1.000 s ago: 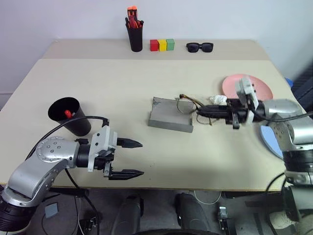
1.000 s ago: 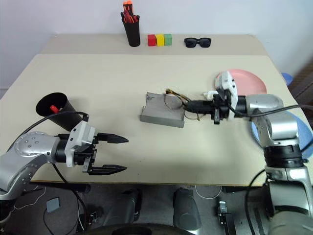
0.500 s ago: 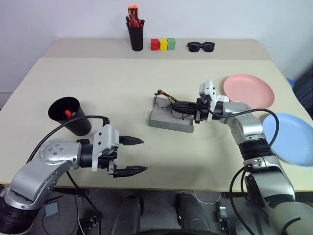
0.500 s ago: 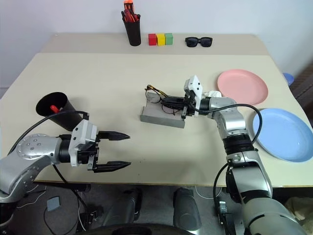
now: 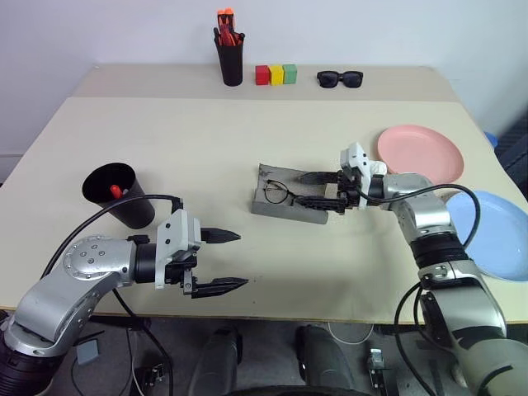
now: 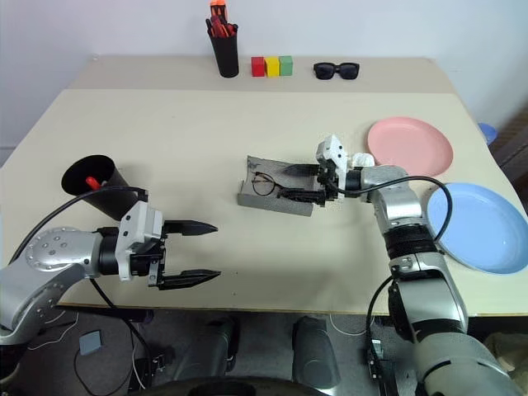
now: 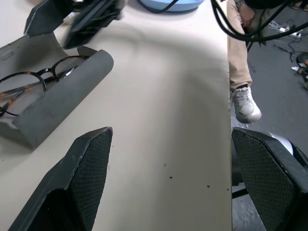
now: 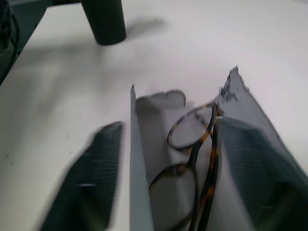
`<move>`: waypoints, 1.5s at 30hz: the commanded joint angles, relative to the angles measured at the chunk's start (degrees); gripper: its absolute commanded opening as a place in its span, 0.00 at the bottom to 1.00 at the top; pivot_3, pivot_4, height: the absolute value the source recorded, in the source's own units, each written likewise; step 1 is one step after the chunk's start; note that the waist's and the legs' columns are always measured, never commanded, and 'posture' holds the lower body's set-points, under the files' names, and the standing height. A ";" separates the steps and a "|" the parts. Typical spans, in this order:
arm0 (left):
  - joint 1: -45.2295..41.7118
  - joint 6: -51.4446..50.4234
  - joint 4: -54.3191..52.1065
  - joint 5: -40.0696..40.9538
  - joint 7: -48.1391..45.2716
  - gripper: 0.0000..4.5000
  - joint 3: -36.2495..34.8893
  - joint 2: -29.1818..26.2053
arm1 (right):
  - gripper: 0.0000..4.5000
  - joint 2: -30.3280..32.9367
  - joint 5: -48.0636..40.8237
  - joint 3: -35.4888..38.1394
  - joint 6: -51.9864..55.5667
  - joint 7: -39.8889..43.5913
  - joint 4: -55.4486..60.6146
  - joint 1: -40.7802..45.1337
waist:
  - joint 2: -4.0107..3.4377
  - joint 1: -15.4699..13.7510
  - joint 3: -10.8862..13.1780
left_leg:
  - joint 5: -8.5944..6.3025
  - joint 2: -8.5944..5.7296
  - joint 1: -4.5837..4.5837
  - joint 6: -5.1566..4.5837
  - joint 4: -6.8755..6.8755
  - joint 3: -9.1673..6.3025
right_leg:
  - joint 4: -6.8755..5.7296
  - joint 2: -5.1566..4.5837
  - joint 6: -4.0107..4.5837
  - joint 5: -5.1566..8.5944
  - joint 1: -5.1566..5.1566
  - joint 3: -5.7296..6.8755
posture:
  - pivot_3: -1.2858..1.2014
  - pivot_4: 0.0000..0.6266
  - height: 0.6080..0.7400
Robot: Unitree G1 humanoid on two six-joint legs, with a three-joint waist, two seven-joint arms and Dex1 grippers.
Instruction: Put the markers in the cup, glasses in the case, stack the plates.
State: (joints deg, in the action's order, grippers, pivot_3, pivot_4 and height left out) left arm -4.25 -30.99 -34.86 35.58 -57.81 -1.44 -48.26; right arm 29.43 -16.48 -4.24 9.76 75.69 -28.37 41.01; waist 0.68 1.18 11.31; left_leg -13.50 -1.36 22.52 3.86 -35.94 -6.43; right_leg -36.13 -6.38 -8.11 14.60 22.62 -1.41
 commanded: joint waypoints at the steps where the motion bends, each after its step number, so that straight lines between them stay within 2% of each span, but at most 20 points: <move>1: -2.18 0.09 -0.14 1.15 1.29 0.90 -0.76 1.34 | 0.98 1.13 -0.93 1.69 0.52 -1.27 4.85 -1.30 | 0.00 0.04 0.00 | 0.00 0.00 0.00 0.00 0.00 0.00 | 0.00 0.00 0.01 0.00 0.00 0.00 | 0.52 0.24 1.00; 5: -10.93 -3.79 2.88 3.92 8.05 0.90 -1.42 6.82 | 0.98 3.34 -4.57 5.44 6.33 -4.36 13.44 -5.04 | 0.00 -0.42 0.03 | 0.00 0.00 0.03 0.00 -0.08 -0.05 | -0.02 0.00 -0.02 -0.01 0.00 0.01 | 0.52 0.24 1.00; 8: -19.61 -5.42 9.25 1.30 12.57 0.90 0.13 10.53 | 0.98 6.44 -7.53 9.08 10.95 -6.84 22.32 -10.86 | 0.01 -0.68 0.02 | 0.00 -0.03 0.04 0.00 -0.10 -0.06 | 0.01 0.00 -0.04 -0.02 -0.06 0.01 | 0.52 0.24 1.00; 9: -21.33 -6.02 10.75 0.70 13.62 0.78 0.44 11.21 | 1.00 7.04 -8.18 9.74 12.03 -7.61 24.14 -12.07 | 0.03 -0.66 0.02 | 0.00 -0.05 0.04 0.00 -0.10 -0.08 | 0.02 -0.01 -0.05 -0.01 -0.09 0.02 | 0.52 0.24 1.00; 10: -24.02 -5.58 13.06 -0.66 13.06 0.72 1.88 11.76 | 1.00 7.91 -8.96 11.32 13.02 -8.86 27.12 -14.75 | 0.04 -0.49 0.02 | 0.00 -0.05 0.04 0.00 -0.10 -0.08 | 0.03 -0.01 -0.06 -0.01 -0.09 0.03 | 0.52 0.24 1.00; 12: -28.62 -4.26 17.46 -3.61 12.58 0.53 4.44 13.02 | 1.00 9.35 -10.61 14.10 15.06 -10.69 32.22 -19.49 | 0.05 -0.39 0.02 | 0.00 -0.06 0.04 0.00 -0.08 -0.06 | 0.02 -0.01 -0.07 -0.01 -0.09 0.02 | 0.52 0.24 1.00; 16: -41.50 1.76 34.16 -14.34 16.86 0.09 9.46 18.68 | 1.00 10.82 -13.15 20.13 18.18 -15.42 42.56 -30.68 | 0.08 -0.44 0.05 | 0.00 -0.06 0.04 0.00 -0.11 -0.07 | 0.02 0.00 -0.07 -0.01 -0.09 0.03 | 0.52 0.24 1.00; 21: -54.54 7.95 54.26 -24.46 15.28 0.09 15.74 23.07 | 1.00 9.63 -15.06 24.09 19.91 -21.86 49.97 -37.82 | 0.11 -0.08 0.06 | 0.00 -0.07 0.06 -0.01 -0.13 0.01 | 0.06 -0.01 -0.11 0.00 -0.07 -0.02 | 0.52 0.24 1.00; 25: -65.49 15.25 76.00 -35.11 13.54 0.09 23.05 27.06 | 1.00 8.46 -15.52 24.91 19.88 -26.33 53.32 -40.15 | 0.14 -0.45 0.08 | 0.00 -0.07 0.10 -0.01 -0.10 -0.01 | 0.06 -0.01 -0.13 0.02 -0.02 0.01 | 0.52 0.24 1.00; 28: -72.09 22.25 89.95 -39.65 13.16 0.09 24.97 31.23 | 1.00 7.74 -15.48 24.59 19.36 -28.63 54.50 -40.93 | 0.20 -0.51 0.12 | -0.01 -0.09 0.22 -0.01 -0.10 0.00 | 0.13 -0.02 -0.15 0.03 0.02 0.01 | 0.52 0.24 1.00; 31: -76.17 28.31 99.50 -43.13 14.03 0.09 25.32 34.40 | 1.00 7.30 -15.67 24.38 18.89 -29.94 54.93 -41.24 | 0.20 -0.53 0.12 | -0.01 -0.11 0.64 -0.01 -0.22 -0.03 | 0.10 -0.03 -0.18 0.01 0.38 0.03 | 0.52 0.24 1.00; 37: -79.23 32.74 107.79 -47.23 13.58 0.09 24.61 38.39 | 1.00 6.99 -15.95 23.77 17.86 -31.08 55.60 -42.46 | 0.22 -0.50 0.13 | 0.00 -0.13 0.89 -0.01 -0.18 -0.06 | 0.01 -0.05 -0.22 -0.02 0.73 0.04 | 0.52 0.24 1.00; 45: -78.70 34.76 109.17 -49.31 3.85 0.09 23.57 38.44 | 1.00 7.58 -16.55 22.79 18.57 -32.85 56.34 -41.78 | 0.22 -0.39 0.13 | 0.00 -0.14 0.88 -0.01 -0.23 -0.05 | -0.03 -0.05 -0.23 -0.02 0.71 0.04 | 0.52 0.24 1.00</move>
State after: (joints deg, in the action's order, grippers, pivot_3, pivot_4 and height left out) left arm -81.32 2.32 74.87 -13.32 -52.12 23.38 -9.20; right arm 36.69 -32.05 18.36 28.50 43.20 25.42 -1.58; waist 0.90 0.78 11.44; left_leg -13.50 -1.50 23.40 3.85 -36.17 -6.49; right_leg -36.16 -6.44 -8.34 14.58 23.33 -1.37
